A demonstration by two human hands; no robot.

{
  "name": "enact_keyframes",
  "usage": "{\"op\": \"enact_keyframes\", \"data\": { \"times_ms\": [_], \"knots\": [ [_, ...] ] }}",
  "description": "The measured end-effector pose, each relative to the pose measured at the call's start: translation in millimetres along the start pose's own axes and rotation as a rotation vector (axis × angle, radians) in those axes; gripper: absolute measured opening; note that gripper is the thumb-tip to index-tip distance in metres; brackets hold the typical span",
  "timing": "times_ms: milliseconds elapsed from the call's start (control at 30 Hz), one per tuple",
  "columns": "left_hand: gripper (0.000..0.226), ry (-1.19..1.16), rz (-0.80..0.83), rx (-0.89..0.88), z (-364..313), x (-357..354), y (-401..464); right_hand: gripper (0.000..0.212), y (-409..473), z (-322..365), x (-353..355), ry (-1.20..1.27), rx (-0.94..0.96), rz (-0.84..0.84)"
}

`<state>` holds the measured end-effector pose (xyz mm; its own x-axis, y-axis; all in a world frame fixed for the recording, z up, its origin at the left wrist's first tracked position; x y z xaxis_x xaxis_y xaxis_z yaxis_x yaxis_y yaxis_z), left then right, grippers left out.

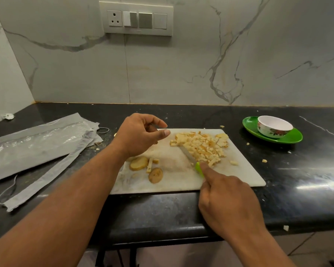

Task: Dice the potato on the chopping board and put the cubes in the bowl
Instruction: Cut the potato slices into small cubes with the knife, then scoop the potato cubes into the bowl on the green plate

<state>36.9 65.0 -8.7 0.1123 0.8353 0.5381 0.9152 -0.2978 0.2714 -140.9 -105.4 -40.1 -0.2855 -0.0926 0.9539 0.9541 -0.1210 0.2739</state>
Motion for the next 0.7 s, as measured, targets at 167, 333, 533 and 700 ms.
{"op": "enact_keyframes", "data": {
  "times_ms": [167, 333, 533, 700],
  "knots": [
    [0.016, -0.061, -0.074, 0.018, 5, 3, 3, 0.056, 14, 27, 6, 0.072, 0.139, -0.031],
    [0.011, -0.023, -0.177, -0.018, 9, 7, 3, 0.040, 74, 58, -12, 0.166, 0.216, 0.076],
    [0.011, 0.147, -0.197, -0.006, 4, -2, -1, 0.035, 105, -3, 18, 0.147, 0.202, -0.138],
    [0.034, 0.355, -0.007, 0.088, -27, -50, 27, 0.038, 166, -100, 9, 0.288, -0.043, -0.077]
  ]
}}
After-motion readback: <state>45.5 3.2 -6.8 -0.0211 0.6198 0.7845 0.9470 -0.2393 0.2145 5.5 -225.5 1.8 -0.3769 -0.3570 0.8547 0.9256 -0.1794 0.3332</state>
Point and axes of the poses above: each hand's wrist, its own y-axis towards the middle knuckle, its own x-axis out of the back of the hand, z = x × y, the point moved 3 cm from there along y, towards the middle knuckle, and after that the axes turned 7 degrees about x, right-handed, at the moved point
